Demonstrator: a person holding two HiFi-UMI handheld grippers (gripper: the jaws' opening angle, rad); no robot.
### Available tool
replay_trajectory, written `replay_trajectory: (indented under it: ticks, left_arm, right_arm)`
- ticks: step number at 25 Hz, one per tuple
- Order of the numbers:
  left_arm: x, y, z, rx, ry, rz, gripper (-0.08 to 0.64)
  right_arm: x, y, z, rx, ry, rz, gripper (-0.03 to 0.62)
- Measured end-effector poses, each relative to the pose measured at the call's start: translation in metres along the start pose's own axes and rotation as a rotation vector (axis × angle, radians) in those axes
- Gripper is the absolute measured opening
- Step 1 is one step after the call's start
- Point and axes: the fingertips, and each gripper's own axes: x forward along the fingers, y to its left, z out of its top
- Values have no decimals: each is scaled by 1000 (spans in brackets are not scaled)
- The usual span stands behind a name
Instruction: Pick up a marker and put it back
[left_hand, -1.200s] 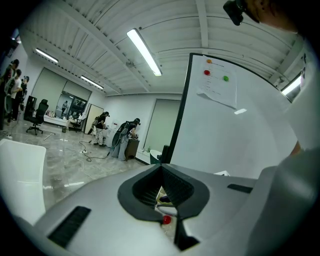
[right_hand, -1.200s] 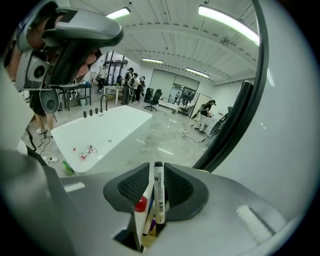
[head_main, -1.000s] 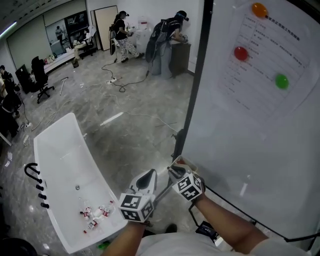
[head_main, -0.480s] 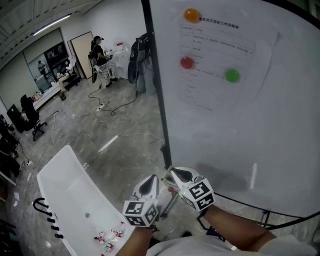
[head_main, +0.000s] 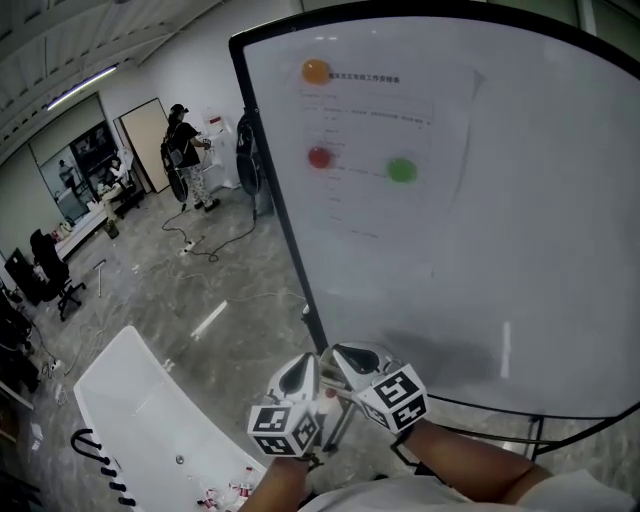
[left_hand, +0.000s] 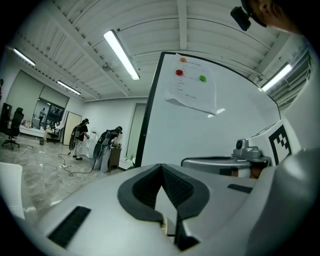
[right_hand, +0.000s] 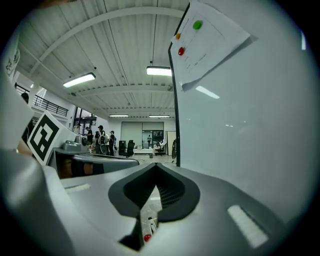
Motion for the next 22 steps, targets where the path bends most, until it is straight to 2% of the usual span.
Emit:
replay_trajectory:
  ticks: [22]
  left_arm:
    - [5,-5,-2,-14,7,-9,3]
  right_arm:
    - [0,-10,4,2,-3,-6,2]
